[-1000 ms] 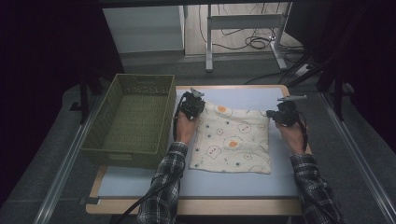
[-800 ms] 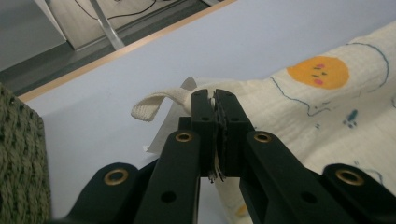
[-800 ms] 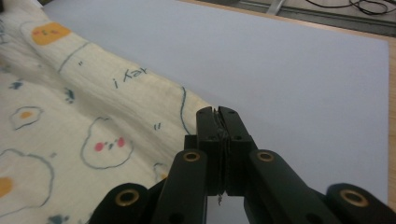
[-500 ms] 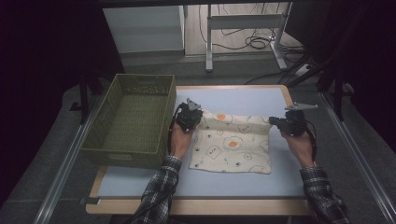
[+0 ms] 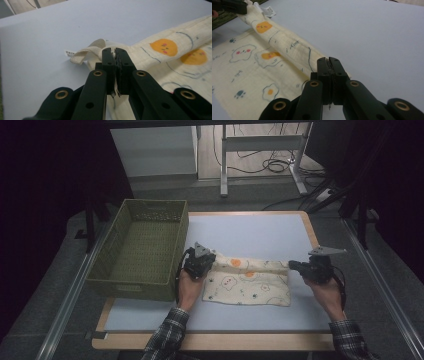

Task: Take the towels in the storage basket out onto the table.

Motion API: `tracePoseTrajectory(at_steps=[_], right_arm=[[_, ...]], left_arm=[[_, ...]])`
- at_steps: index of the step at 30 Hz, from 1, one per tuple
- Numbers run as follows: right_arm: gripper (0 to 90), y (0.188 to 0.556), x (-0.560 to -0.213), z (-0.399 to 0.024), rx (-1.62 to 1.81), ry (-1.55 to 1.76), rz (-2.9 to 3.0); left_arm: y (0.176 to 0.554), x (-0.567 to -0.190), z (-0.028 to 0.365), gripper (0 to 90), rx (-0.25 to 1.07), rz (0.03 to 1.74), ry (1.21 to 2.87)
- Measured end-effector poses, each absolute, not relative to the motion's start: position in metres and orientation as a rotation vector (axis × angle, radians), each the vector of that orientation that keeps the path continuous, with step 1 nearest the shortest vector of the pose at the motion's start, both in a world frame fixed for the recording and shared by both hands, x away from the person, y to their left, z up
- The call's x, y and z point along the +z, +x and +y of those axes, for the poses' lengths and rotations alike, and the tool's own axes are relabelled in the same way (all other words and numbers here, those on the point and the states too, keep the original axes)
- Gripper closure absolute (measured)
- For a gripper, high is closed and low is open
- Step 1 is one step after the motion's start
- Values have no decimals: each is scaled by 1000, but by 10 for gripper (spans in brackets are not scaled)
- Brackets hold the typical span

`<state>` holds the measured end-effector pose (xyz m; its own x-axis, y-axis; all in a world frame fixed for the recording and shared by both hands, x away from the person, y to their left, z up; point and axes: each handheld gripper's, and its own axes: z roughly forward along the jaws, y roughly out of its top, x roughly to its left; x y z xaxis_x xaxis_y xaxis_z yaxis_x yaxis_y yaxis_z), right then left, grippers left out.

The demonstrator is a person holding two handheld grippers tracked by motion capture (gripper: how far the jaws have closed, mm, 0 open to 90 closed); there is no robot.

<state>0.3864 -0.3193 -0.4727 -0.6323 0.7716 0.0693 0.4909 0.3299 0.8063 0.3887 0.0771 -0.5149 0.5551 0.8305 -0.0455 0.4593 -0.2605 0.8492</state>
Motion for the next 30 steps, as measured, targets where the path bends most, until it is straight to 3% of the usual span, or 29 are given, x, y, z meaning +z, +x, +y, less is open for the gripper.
tracePoseTrajectory(at_steps=[15, 30], right_arm=[[878, 340, -488, -323, 1211, 1073, 2329], [867, 320, -512, -323, 1188, 1089, 2398]], left_arm=[[339, -522, 86, 864, 503, 1010, 1889], [313, -540, 94, 818, 455, 1055, 1915]])
